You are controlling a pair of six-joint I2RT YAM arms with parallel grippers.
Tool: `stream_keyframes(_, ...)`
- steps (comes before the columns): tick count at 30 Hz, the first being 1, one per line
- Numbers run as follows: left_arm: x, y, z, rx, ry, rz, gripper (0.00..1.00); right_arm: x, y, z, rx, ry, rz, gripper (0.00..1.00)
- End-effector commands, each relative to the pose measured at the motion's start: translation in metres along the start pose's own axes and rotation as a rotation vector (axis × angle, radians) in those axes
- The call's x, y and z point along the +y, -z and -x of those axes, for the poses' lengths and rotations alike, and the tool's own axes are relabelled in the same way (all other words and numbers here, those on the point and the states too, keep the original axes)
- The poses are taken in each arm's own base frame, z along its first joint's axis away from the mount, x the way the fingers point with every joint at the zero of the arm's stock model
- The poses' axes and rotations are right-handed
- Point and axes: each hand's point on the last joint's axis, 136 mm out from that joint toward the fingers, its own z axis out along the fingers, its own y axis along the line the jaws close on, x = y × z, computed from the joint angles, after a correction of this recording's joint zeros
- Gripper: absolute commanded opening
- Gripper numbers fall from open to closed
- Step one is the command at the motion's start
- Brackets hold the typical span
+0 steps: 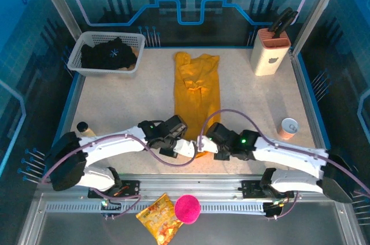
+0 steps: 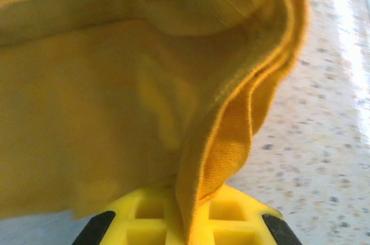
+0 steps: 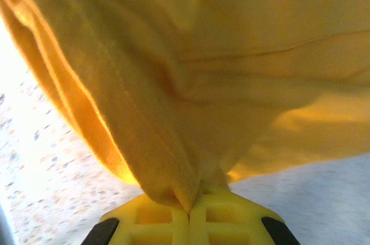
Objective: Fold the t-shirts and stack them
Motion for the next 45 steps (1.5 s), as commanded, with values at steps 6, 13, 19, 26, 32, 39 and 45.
stream_keyframes(6,0.119,0.041,0.004,-0.043,0.153,0.321,0.0,-0.108,0.02,0.021,-0.112,-0.197,-0.285,0.0)
stream_keyframes(13,0.19,0.027,-0.027,0.022,0.217,0.376,0.0,-0.186,-0.006,0.027,-0.073,-0.321,-0.392,0.0)
stream_keyframes(19,0.215,-0.004,-0.056,0.095,0.276,0.348,0.0,-0.225,-0.046,0.028,-0.006,-0.343,-0.442,0.0)
stream_keyframes(26,0.222,-0.032,-0.062,0.09,0.287,0.329,0.04,-0.243,-0.079,0.016,0.067,-0.37,-0.471,0.0)
stream_keyframes(32,0.231,-0.059,-0.07,0.086,0.304,0.329,0.1,-0.249,-0.099,0.006,0.104,-0.422,-0.468,0.0)
stream_keyframes(39,0.242,-0.075,-0.077,0.077,0.311,0.359,0.21,-0.255,-0.124,0.002,0.157,-0.458,-0.473,0.0)
stream_keyframes(45,0.251,-0.076,-0.073,0.03,0.326,0.397,0.98,-0.264,-0.126,-0.001,0.2,-0.497,-0.495,0.19)
